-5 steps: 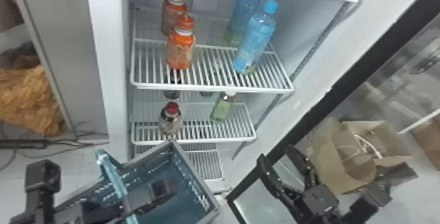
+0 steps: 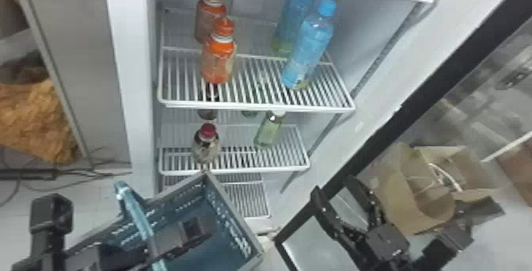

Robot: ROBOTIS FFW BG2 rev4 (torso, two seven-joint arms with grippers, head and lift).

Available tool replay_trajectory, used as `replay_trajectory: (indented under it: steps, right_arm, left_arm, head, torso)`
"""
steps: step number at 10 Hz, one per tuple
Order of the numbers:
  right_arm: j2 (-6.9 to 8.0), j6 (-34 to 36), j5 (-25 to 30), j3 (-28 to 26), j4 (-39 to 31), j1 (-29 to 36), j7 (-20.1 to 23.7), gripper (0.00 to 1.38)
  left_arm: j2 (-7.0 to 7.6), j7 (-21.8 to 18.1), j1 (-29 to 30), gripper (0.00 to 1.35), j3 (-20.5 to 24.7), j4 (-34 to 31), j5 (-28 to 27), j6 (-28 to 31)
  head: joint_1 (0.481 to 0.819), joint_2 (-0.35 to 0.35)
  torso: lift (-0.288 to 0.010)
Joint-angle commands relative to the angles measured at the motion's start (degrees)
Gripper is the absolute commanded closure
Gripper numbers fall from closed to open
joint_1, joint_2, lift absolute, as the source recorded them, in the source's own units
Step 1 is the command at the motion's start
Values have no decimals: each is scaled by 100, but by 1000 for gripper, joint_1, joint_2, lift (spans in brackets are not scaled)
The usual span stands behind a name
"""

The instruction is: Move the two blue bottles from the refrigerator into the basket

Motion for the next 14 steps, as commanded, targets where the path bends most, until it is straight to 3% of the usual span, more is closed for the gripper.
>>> replay_trajectory:
  steps: [1,5,10,14]
  right_arm:
    - [-9,0,2,11,-1,-2,1,282]
    - [-97,127,-21,102,-29,-199,-8,282]
    - [-70,169,-32,91,112,-860,-79,280]
    - [-61,647,-78,91,253,-1563,-114,277]
  left_arm:
    - [2,1,0,1202,0,0,0,0]
    - [2,1,28,1202,23,0,0,0]
    - [11,1,-14,1202,11,0,-11,28]
    - [11,18,-28,1202,34,0,-46,70]
  head:
    - [695,-350]
    - [695,-350]
    - [695,-350]
    - [695,-350]
  torso:
    - [-10]
    - [-10]
    - [-10]
    - [-10]
